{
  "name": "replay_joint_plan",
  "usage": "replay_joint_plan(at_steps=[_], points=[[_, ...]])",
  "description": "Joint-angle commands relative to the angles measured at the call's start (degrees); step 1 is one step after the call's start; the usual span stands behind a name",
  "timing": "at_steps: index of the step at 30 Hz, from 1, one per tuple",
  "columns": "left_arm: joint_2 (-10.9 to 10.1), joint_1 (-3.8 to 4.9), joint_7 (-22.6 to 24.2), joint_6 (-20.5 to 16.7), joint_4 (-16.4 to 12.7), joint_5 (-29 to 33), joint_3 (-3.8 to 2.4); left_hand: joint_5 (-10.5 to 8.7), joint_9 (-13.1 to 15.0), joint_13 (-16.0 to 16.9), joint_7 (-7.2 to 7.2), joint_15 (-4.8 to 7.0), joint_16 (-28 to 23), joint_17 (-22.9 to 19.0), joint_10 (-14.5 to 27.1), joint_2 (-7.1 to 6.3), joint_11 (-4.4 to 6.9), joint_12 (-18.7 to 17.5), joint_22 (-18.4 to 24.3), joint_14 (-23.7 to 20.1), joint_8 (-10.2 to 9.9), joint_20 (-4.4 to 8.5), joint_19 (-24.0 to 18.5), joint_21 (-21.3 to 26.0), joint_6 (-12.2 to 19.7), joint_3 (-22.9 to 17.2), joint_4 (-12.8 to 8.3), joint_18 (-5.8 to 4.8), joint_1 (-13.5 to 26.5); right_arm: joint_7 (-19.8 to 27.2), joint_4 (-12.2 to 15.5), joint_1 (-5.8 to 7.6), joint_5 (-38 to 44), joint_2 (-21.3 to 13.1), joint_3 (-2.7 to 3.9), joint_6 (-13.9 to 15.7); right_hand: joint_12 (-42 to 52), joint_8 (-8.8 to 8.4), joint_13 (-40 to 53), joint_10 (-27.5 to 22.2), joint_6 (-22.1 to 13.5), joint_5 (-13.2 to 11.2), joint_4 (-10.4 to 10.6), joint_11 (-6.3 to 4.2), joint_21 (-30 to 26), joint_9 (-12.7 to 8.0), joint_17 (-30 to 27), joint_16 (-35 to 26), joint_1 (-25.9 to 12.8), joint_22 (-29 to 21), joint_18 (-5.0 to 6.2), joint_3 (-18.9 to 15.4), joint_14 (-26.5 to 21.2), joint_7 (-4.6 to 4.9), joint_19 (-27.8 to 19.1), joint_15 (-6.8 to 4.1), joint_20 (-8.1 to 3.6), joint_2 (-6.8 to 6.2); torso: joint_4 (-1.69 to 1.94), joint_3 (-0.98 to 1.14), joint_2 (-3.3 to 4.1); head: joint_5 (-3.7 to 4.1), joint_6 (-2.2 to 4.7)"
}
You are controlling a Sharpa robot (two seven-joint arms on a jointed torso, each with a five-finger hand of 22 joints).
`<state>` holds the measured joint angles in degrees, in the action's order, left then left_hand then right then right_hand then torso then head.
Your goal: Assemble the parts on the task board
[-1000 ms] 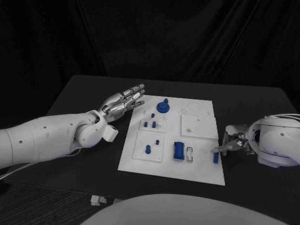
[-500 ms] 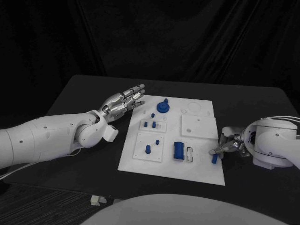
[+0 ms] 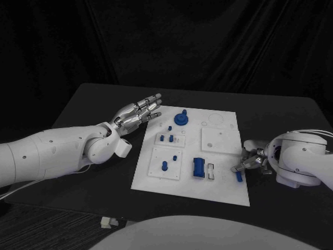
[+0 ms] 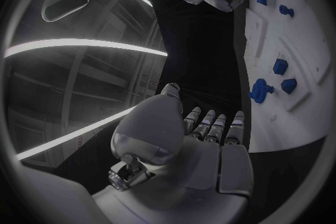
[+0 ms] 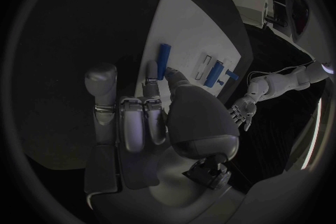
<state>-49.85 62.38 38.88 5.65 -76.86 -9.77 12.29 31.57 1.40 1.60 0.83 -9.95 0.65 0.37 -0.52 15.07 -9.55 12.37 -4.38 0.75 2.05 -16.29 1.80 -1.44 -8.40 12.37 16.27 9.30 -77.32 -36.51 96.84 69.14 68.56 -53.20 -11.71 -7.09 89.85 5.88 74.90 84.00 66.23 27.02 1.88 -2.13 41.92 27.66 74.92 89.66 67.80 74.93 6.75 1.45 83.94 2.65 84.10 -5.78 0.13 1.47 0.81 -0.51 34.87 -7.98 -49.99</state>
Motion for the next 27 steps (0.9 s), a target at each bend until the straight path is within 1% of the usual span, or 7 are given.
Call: replay_joint_plan(at_steps=[1, 3, 6, 9, 13, 18, 27], points=[[0.1, -0.08, 6.1, 0.8, -0.1, 0.3, -0.06, 0.30, 0.1, 0.1, 0.36, -0.28, 0.4, 0.1, -0.2, -0.08, -0.44, 0.3, -0.1, -0.1, 0.3, -0.24, 0.0, -0.2, -0.1, -0.3, -0.1, 0.85, -0.7, -0.9, 0.1, -0.34, -1.1, 0.2, -0.22, 3.1, 0.1, -1.34, 15.1, 6.0, -2.8, 1.1, -3.4, 0.74, -0.6, -0.6, 13.1, -0.3, 0.6, 4.8, 0.36, 3.1, 5.7, 0.32, 0.1, 0.68, 0.69, -0.10, 0.00, 0.01, 0.05, -0.04, -0.01], [0.1, -0.09, 6.1, 0.8, -0.1, 0.3, -0.06, 0.30, 0.1, 0.1, 0.36, -0.28, 0.4, 0.1, -0.2, -0.08, -0.44, 0.3, -0.1, -0.1, 0.3, -0.24, 0.0, -0.2, -0.1, -0.3, -0.1, 0.85, -0.7, -0.9, 0.1, -0.36, -2.4, 0.3, -0.22, 4.4, 0.1, -1.10, 15.1, 6.0, -2.8, 3.3, -4.6, 0.91, -0.7, -0.3, 13.1, -0.3, 1.2, 4.8, 0.41, 4.4, 5.7, 0.43, 0.1, 0.84, 0.89, -0.13, 0.02, 0.00, 0.05, -0.02, -0.01], [0.1, -0.09, 6.1, 0.9, -0.1, 0.3, -0.06, 0.41, 0.1, 0.1, 0.38, -0.29, 0.4, 0.1, -0.2, -0.10, -0.47, 0.3, -0.1, -0.1, 0.3, -0.24, 0.0, -0.2, -0.1, -0.4, -0.2, 0.84, -0.9, -0.7, 0.1, -0.38, -5.3, 0.3, -0.22, 6.3, 0.1, -0.46, 15.1, 6.0, -2.7, 5.0, -6.2, 0.88, -0.3, 0.1, 13.2, -0.3, 1.8, 4.9, 0.38, 5.9, 5.7, 0.40, 0.2, 0.86, 0.99, -0.14, 0.00, 0.00, 0.05, -0.19, -0.01], [0.1, -0.10, 6.0, 0.9, -0.1, 0.3, -0.06, 0.41, 0.1, 0.1, 0.38, -0.29, 0.4, 0.1, -0.2, -0.10, -0.47, 0.3, -0.1, -0.1, 0.3, -0.24, 0.0, -0.2, -0.1, -0.4, -0.2, 0.84, -0.9, -0.6, 0.1, -0.39, -9.7, 0.2, -0.21, 8.1, 0.1, 0.26, 15.1, 6.0, -2.6, 6.4, -7.3, 0.82, 0.5, 0.6, 13.6, -0.1, 1.5, 5.2, 0.29, 7.5, 5.8, 0.32, 0.4, 0.82, 0.98, -0.14, 0.00, 0.00, 0.03, -0.29, -0.01], [0.1, -0.10, 6.0, 0.9, 0.0, 0.3, -0.06, 0.49, 0.0, 0.1, 0.39, -0.29, 0.4, 0.1, -0.2, -0.11, -0.49, 0.3, -0.1, -0.1, 0.3, -0.25, 0.0, -0.2, -0.1, -0.4, -0.3, 0.83, -1.0, -0.2, 0.2, -0.39, -14.8, 0.0, -0.21, 9.6, 0.1, 1.43, 15.1, 6.0, -2.6, 8.8, -8.8, 0.74, 1.7, 1.5, 13.8, -0.1, -0.1, 5.7, 0.12, 10.0, 5.8, 0.24, 0.8, 0.74, 0.91, -0.54, 0.00, 0.00, 0.02, -0.37, -0.01], [0.1, -0.11, 5.9, 1.0, 0.1, 0.3, -0.06, 0.55, 0.0, 0.1, 0.39, -0.30, 0.4, 0.1, -0.2, -0.12, -0.51, 0.3, -0.1, -0.1, 0.3, -0.25, 0.0, -0.2, 0.0, -0.5, -0.3, 0.83, -1.0, 0.1, 0.8, -0.38, -19.2, -0.4, -0.20, 11.2, 0.1, 1.80, 15.1, 6.0, -2.6, 9.2, -9.1, 0.71, 2.0, 1.7, 13.8, -0.1, -0.8, 5.8, 0.08, 10.7, 5.8, 0.21, 0.8, 0.72, 0.88, -0.71, 0.00, 0.00, 0.02, -0.29, -0.01], [0.2, -0.13, 5.8, 1.1, 0.2, 0.3, -0.06, 0.55, 0.0, 0.1, 0.39, -0.30, 0.4, 0.1, -0.2, -0.12, -0.51, 0.3, -0.1, -0.1, 0.3, -0.25, 0.0, -0.2, 0.0, -0.5, -0.3, 0.83, -1.0, 0.5, 1.4, -0.33, -26.1, -0.4, -0.19, 12.9, 0.1, 2.16, 15.1, 6.0, -2.7, 9.0, -9.3, 0.64, 2.1, 1.9, 13.8, -0.1, -2.0, 5.9, 0.06, 11.4, 5.8, 0.14, 0.9, 0.68, 0.85, -0.82, 0.00, 0.01, 0.03, -0.08, -0.01]])
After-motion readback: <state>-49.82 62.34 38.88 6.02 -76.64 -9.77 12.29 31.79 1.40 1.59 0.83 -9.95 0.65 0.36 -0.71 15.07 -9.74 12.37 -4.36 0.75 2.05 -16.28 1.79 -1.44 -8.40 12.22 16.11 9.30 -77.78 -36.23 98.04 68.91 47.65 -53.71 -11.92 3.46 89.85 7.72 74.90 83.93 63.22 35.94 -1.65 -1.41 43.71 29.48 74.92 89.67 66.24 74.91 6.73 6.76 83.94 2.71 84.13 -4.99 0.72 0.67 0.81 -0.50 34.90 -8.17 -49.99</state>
